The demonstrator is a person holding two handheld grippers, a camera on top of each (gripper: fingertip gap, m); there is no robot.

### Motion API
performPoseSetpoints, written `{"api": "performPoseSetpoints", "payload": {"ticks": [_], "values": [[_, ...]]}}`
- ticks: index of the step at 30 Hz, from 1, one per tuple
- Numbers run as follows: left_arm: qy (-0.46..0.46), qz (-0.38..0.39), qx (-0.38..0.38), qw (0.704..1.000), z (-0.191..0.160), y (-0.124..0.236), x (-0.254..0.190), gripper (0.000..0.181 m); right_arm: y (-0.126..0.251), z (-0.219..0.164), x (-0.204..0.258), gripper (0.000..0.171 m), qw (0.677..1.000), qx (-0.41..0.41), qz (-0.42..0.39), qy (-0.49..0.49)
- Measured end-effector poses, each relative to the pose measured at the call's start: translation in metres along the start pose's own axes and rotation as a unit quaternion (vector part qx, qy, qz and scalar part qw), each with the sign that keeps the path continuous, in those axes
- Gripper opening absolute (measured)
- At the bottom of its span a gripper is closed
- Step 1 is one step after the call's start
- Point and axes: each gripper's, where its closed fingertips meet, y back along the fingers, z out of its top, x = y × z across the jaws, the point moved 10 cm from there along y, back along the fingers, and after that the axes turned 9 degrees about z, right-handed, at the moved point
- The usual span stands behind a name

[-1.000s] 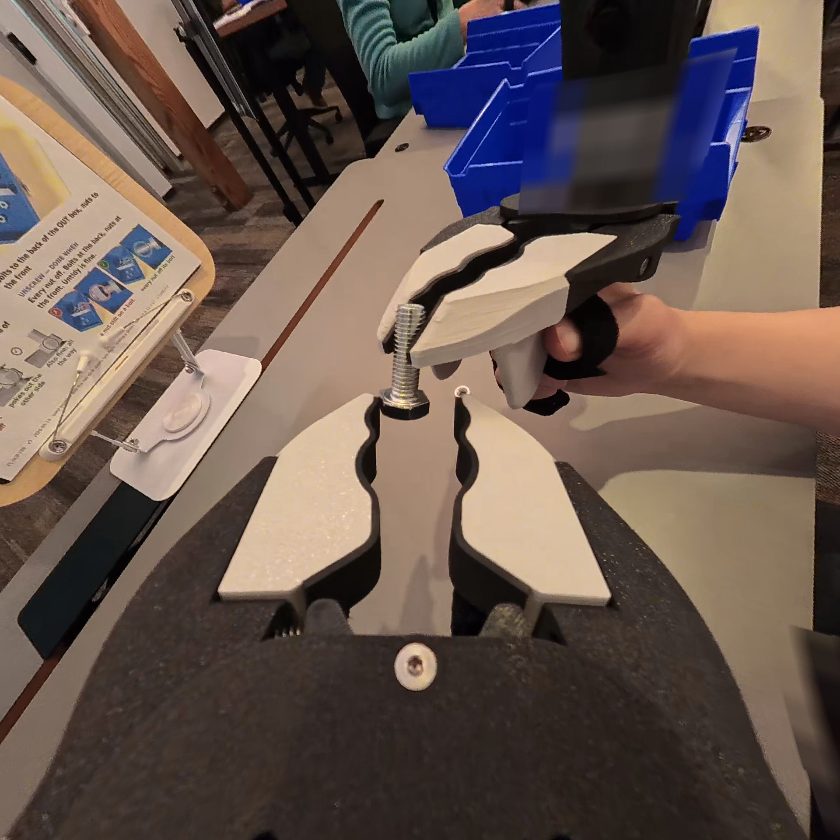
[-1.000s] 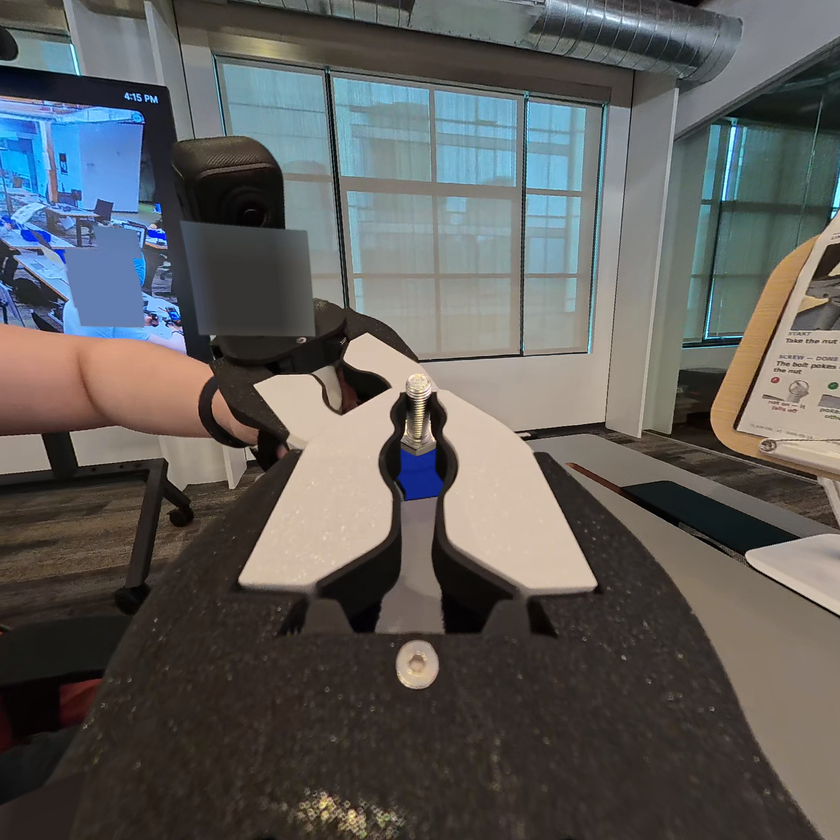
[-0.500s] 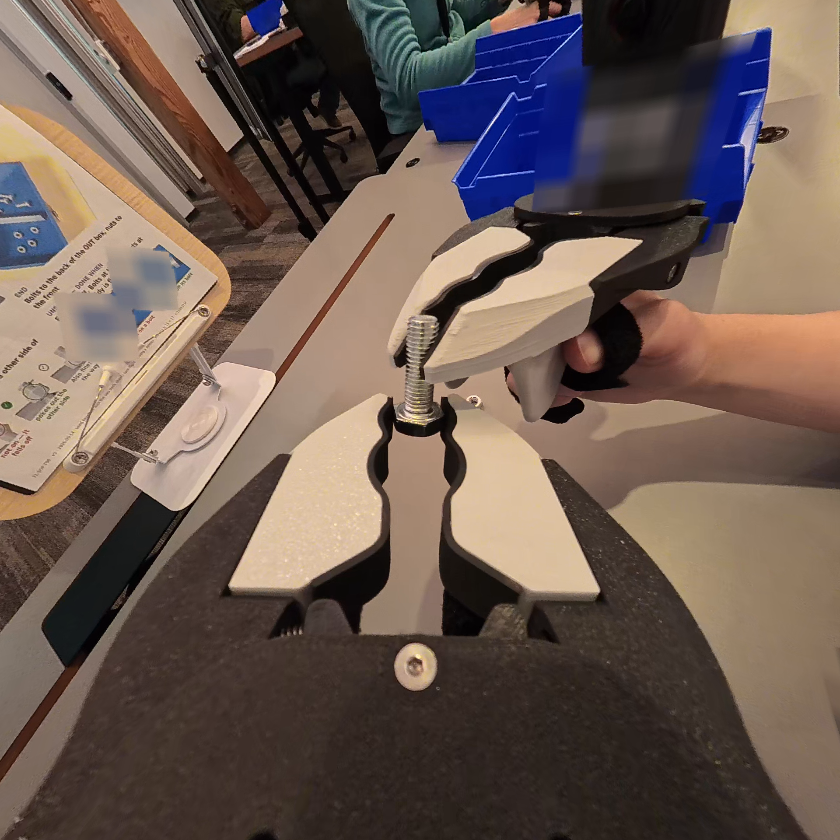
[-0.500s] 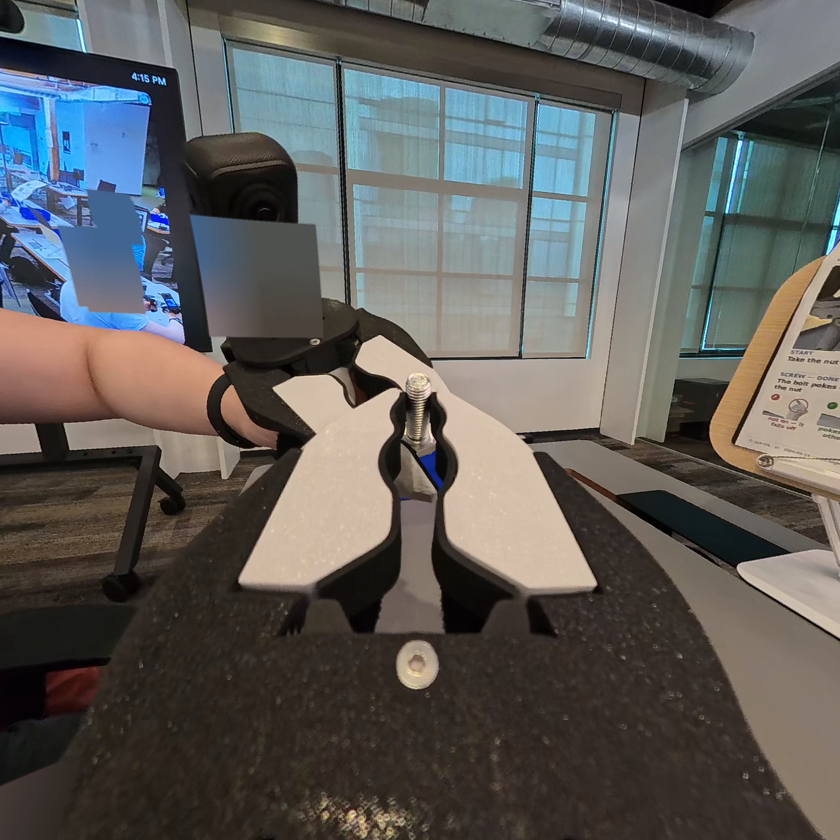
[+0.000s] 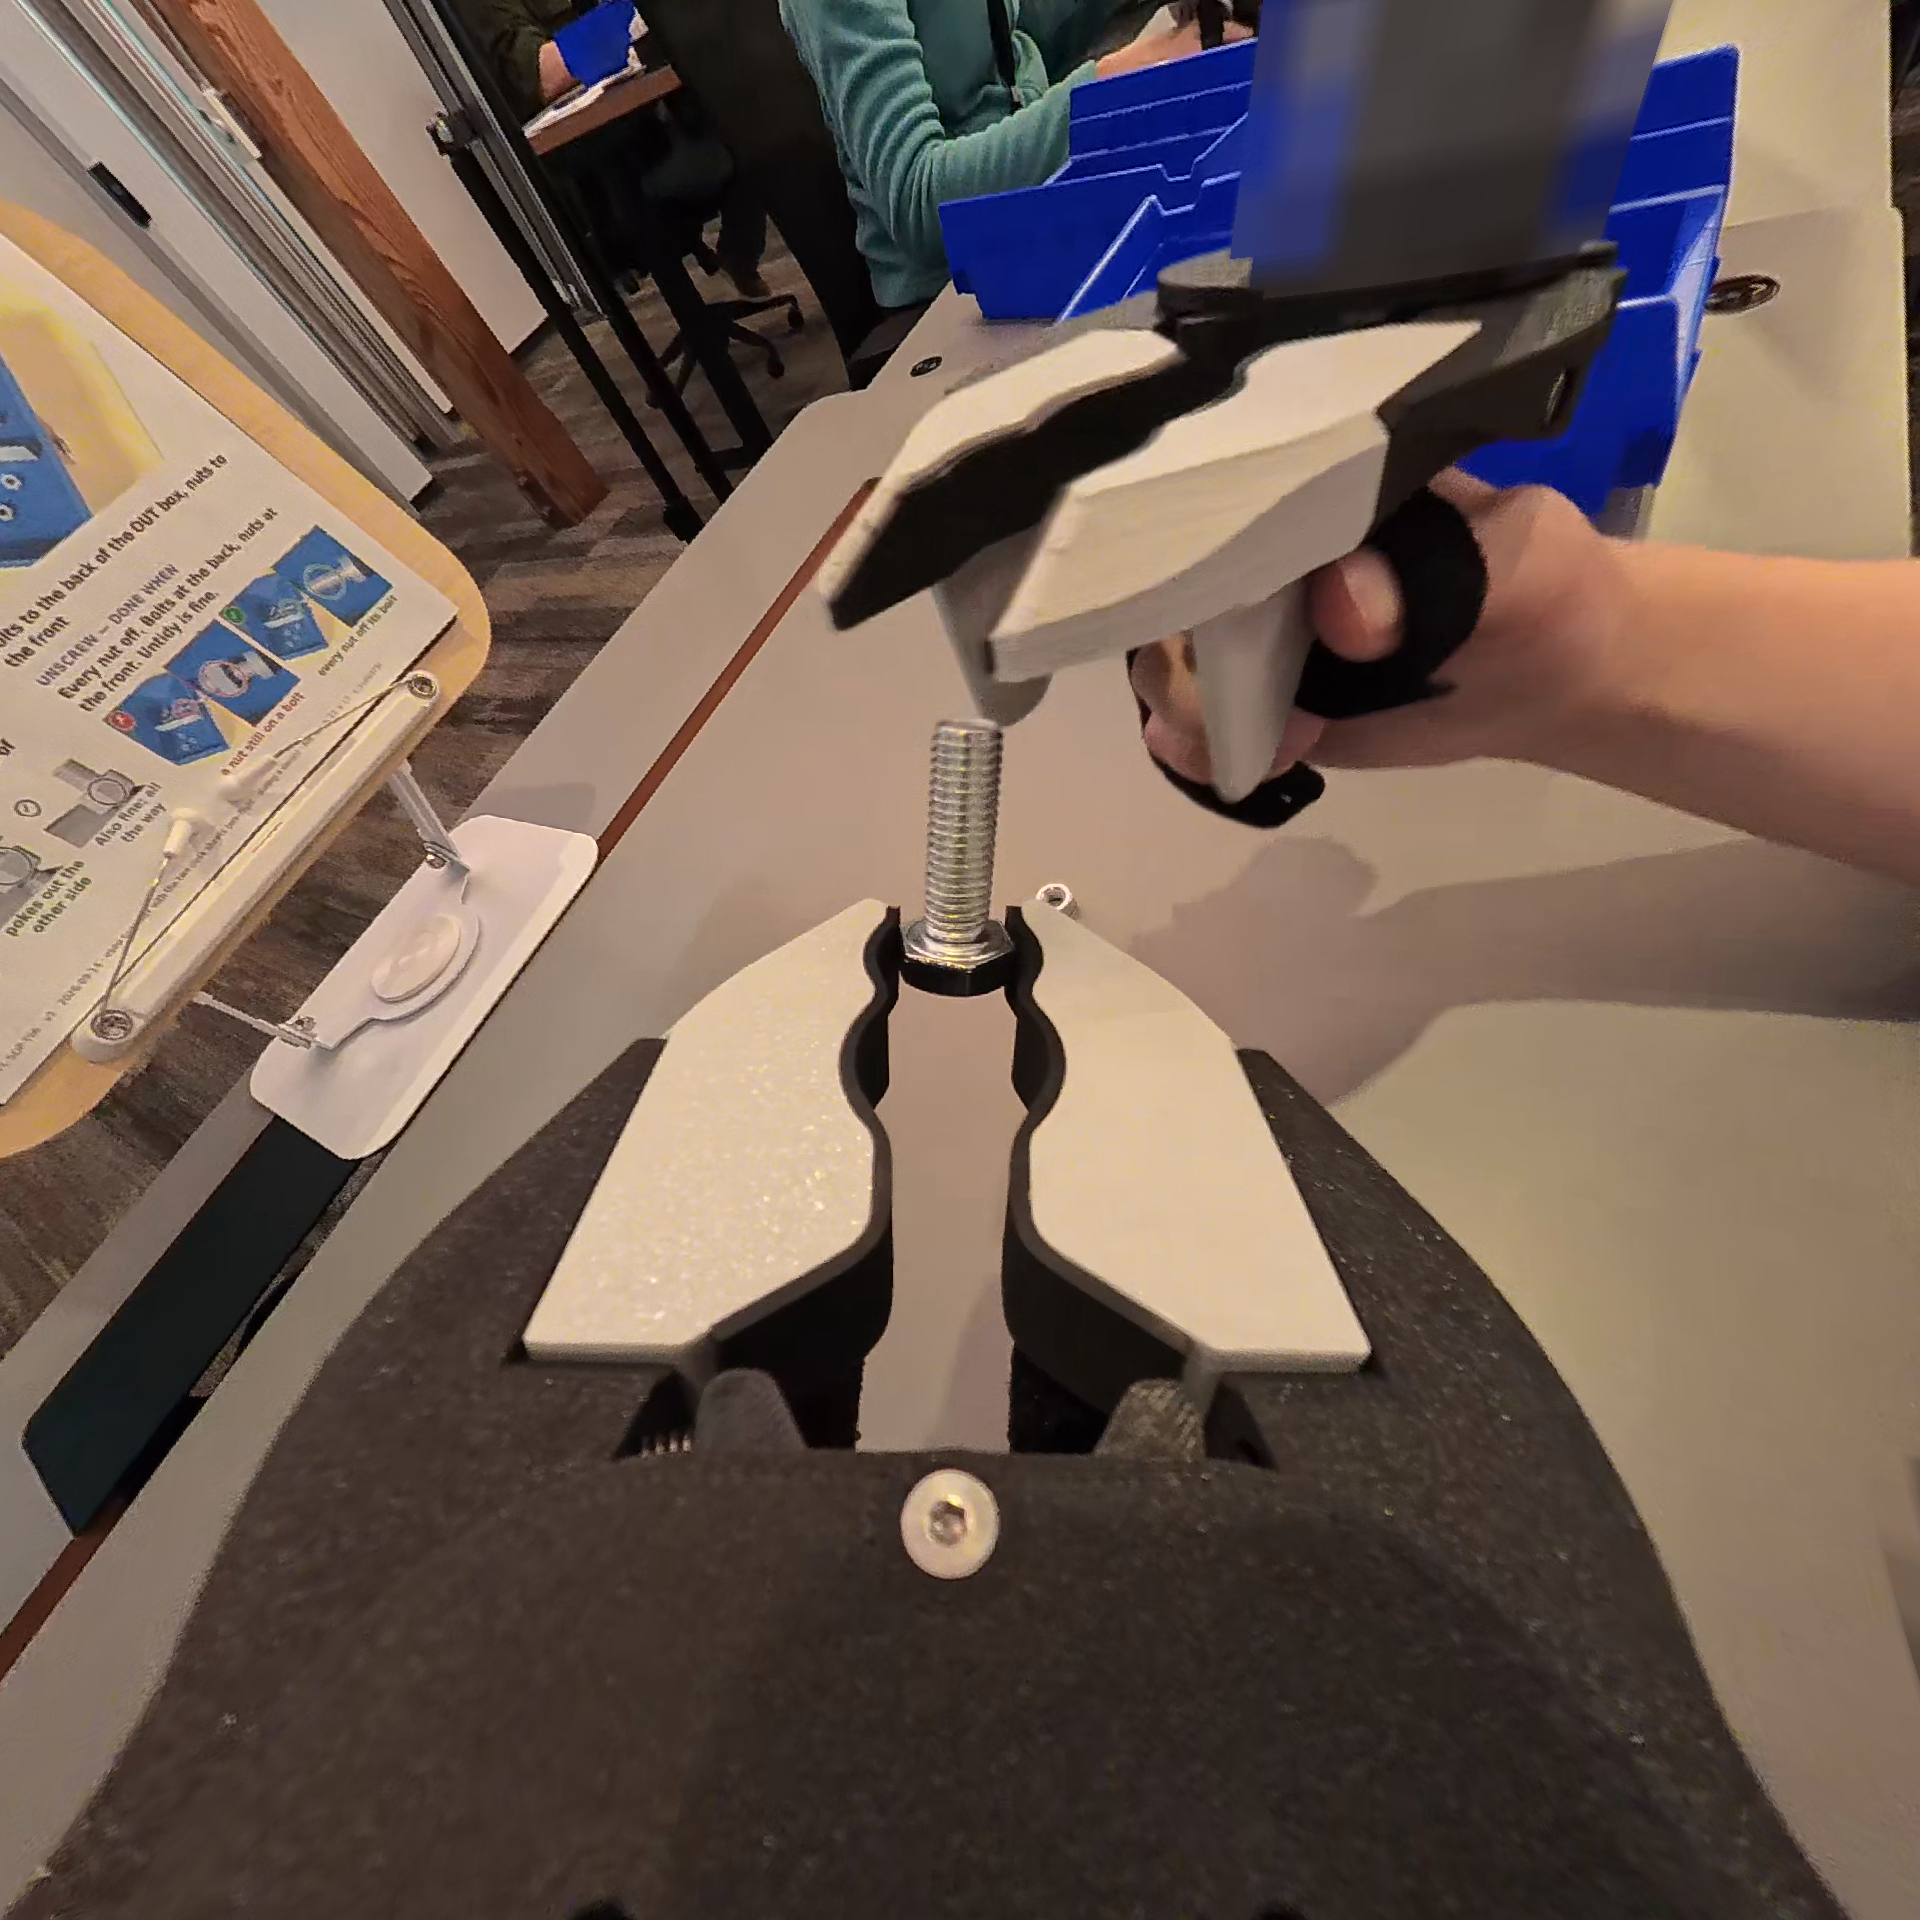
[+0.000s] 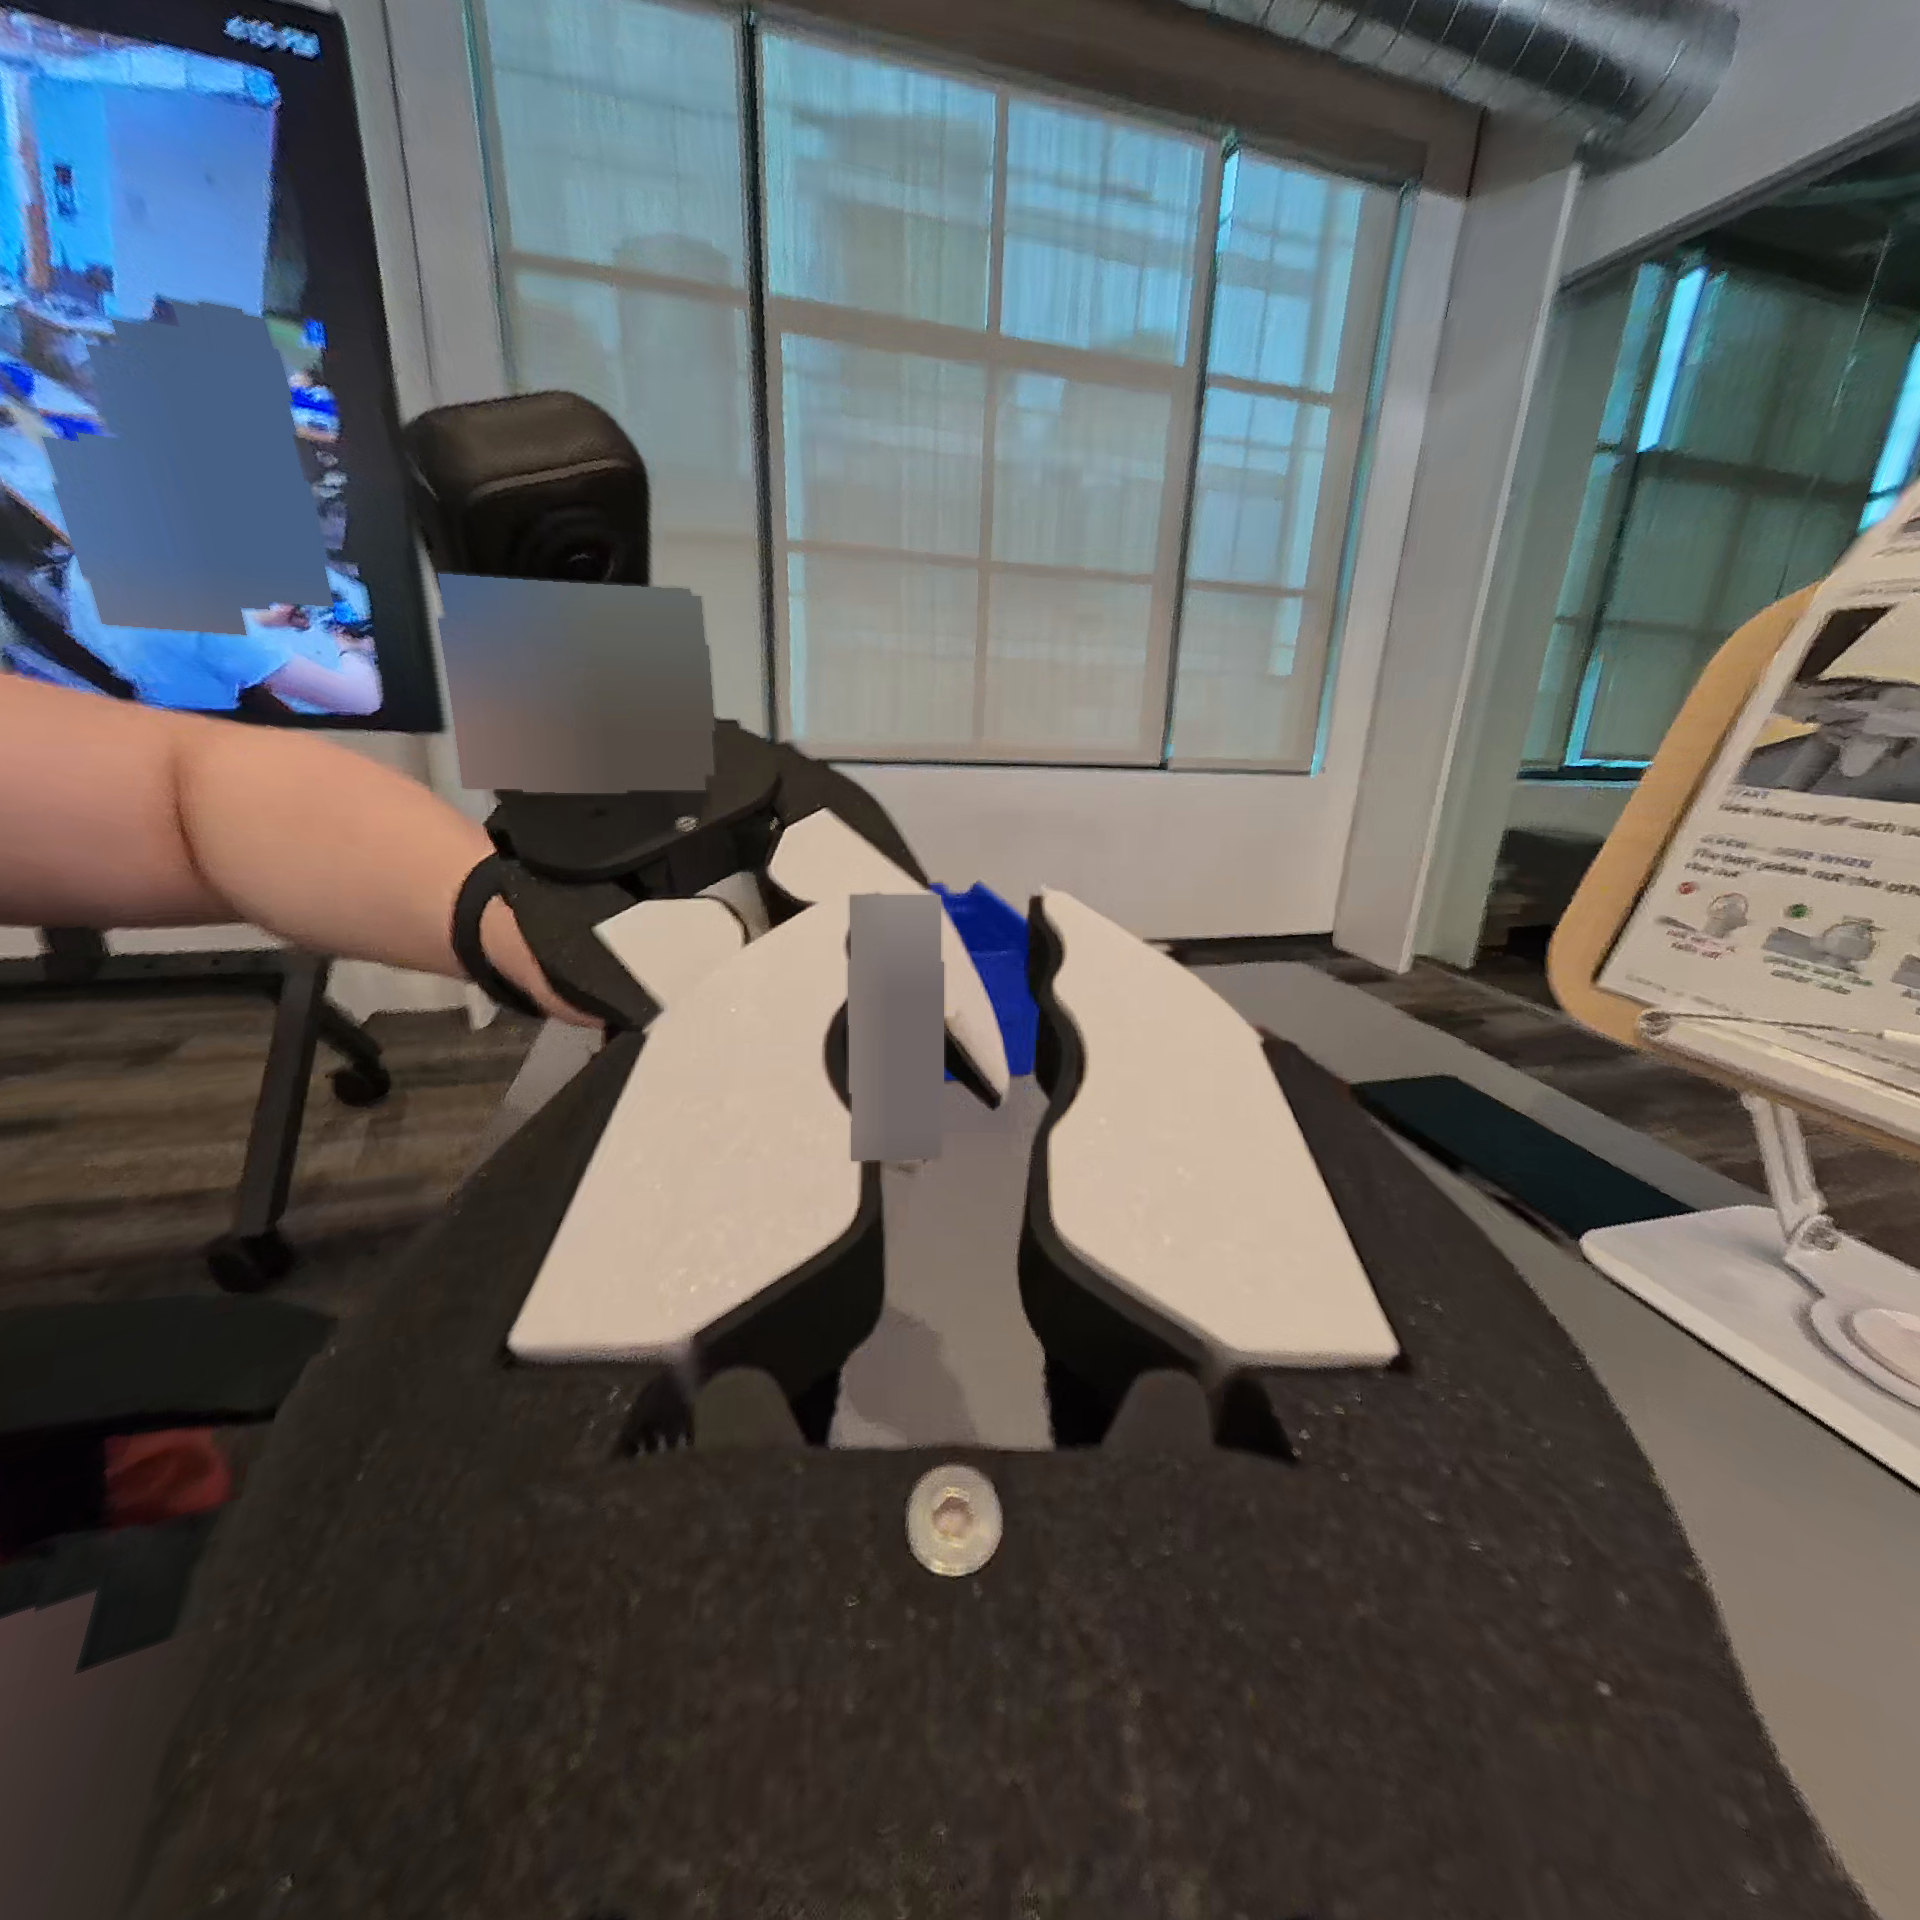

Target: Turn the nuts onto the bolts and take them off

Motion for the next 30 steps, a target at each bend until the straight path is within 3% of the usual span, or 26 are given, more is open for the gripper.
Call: {"api": "performPoseSetpoints", "payload": {"ticks": [5, 9, 15, 18, 30], "values": [[0.009, -0.038, -0.030, 0.999, -0.008, 0.007, -0.007, 0.019, 0.018, 0.005, 0.006, 0.027, 0.997, 0.035, 0.073, 0.001], [0.016, -0.062, -0.034, 0.997, -0.014, 0.008, -0.013, 0.019, 0.012, 0.006, 0.023, 0.028, 0.990, 0.081, 0.109, 0.040], [0.033, -0.097, -0.045, 0.994, -0.012, 0.008, -0.019, 0.019, -0.005, 0.001, 0.025, 0.027, 0.986, 0.113, 0.114, 0.046], [0.036, -0.112, -0.051, 0.992, -0.011, 0.010, -0.021, 0.019, -0.008, 0.000, 0.025, 0.009, 0.985, 0.114, 0.124, 0.046], [0.027, -0.072, -0.050, 0.996, -0.009, 0.010, -0.017, 0.020, -0.008, 0.000, 0.022, 0.009, 0.986, 0.125, 0.096, 0.050]]}}
